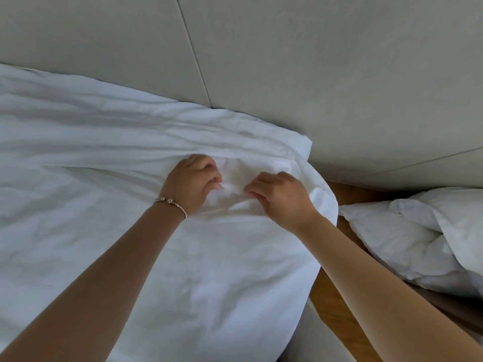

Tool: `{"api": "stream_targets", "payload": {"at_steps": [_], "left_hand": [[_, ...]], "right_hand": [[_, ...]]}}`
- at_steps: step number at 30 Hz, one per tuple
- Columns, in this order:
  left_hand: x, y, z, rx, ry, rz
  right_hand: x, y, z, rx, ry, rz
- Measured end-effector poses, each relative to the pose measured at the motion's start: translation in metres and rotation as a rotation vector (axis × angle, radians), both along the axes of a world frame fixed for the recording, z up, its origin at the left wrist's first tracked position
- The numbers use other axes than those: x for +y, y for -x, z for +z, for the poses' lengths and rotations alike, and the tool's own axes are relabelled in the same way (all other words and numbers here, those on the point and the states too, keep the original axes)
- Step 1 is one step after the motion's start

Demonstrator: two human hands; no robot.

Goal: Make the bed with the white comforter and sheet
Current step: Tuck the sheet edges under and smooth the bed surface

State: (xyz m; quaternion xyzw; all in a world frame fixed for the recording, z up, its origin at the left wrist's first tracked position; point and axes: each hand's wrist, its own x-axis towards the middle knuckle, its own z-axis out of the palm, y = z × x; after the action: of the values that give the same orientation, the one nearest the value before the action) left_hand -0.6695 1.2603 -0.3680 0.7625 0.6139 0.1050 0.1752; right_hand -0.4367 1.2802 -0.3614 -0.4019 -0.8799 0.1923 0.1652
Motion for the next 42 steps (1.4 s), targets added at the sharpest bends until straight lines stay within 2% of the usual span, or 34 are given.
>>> {"api": "stream_targets", "payload": {"at_steps": [2,3,7,10,13,15,17,18,19,21,22,24,25,28,31,33,37,39,42], "left_hand": [[0.003,-0.002,0.004,0.03,-0.026,0.039],[0.007,-0.007,0.01,0.047,-0.01,0.078],[0.032,-0.03,0.031,0.112,0.056,0.202],[0.054,-0.037,0.037,0.093,0.072,0.303],[0.058,-0.034,0.029,0.055,0.172,0.232],[0.051,-0.031,0.022,-0.068,0.26,0.176],[0.045,-0.029,0.018,-0.171,0.331,0.144],[0.045,-0.03,0.017,-0.19,0.336,0.142],[0.048,-0.033,0.016,-0.177,0.328,0.113],[0.053,-0.04,0.014,-0.096,0.346,-0.022],[0.055,-0.043,0.011,-0.067,0.386,-0.05],[0.058,-0.043,0.007,-0.096,0.475,0.027],[0.061,-0.042,0.005,-0.122,0.49,0.062],[0.072,-0.041,0.007,-0.05,0.488,0.021],[0.079,-0.05,0.011,0.137,0.414,-0.089],[0.078,-0.057,0.009,0.118,0.404,-0.097],[0.073,-0.073,0.01,0.067,0.4,-0.055],[0.07,-0.081,0.013,0.102,0.405,-0.051],[0.066,-0.087,0.012,0.144,0.396,-0.071]], "right_hand": [[0.001,0.011,0.006,-0.139,0.263,-0.094],[0.002,0.014,0.008,-0.227,0.323,-0.168],[0.0,0.004,0.016,-0.518,0.376,-0.347],[0.003,-0.024,0.019,-0.532,0.381,-0.547],[0.02,-0.042,0.022,-0.559,0.352,-0.56],[0.036,-0.042,0.02,-0.414,0.339,-0.637],[0.054,-0.036,0.017,-0.047,0.326,-0.736],[0.061,-0.033,0.018,0.094,0.294,-0.693],[0.064,-0.029,0.021,0.146,0.258,-0.579],[0.061,-0.025,0.018,0.114,0.291,-0.315],[0.057,-0.023,0.016,0.007,0.351,-0.238],[0.052,-0.028,0.003,-0.291,0.427,-0.256],[0.053,-0.032,-0.002,-0.341,0.439,-0.333],[0.068,-0.036,-0.008,-0.215,0.417,-0.624],[0.069,-0.029,-0.017,-0.249,0.342,-0.603],[0.052,-0.028,-0.022,-0.192,0.238,-0.577],[-0.01,-0.035,-0.016,-0.028,-0.096,-0.761],[-0.046,-0.037,-0.012,0.017,-0.025,-0.831],[-0.083,-0.039,-0.007,0.134,0.402,-1.107]]}}
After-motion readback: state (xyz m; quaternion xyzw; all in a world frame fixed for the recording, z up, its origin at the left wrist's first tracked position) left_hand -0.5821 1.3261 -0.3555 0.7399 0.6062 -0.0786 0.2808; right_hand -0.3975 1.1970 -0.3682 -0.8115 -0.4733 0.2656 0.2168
